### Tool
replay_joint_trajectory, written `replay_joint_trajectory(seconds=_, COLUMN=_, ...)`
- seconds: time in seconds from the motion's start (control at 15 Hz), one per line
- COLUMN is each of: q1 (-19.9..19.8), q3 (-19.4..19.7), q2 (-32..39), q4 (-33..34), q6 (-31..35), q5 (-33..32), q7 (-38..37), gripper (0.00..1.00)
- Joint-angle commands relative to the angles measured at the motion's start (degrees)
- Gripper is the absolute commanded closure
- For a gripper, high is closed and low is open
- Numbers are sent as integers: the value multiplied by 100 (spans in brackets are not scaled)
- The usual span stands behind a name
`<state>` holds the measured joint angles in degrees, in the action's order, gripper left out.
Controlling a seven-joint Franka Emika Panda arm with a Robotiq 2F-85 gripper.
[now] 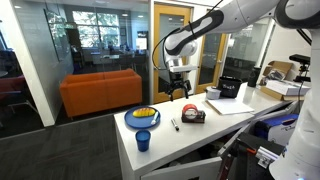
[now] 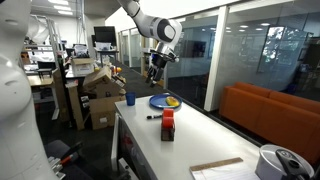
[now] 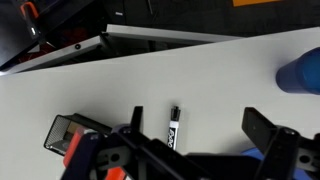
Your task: Pick the marker and put it in the cup
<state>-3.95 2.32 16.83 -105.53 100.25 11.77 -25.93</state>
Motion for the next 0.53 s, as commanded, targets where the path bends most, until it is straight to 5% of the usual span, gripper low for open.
replay_joint_trajectory(seconds=0.0, q1=116, q3=83, q2=57, q4=-168, q6=477, q5=229, q7=-155, gripper=0)
replay_joint_trajectory(seconds=0.47, q1=179, q3=96, q2=210, q4=-842, q6=2174, q5=306, q7=-153, gripper=0)
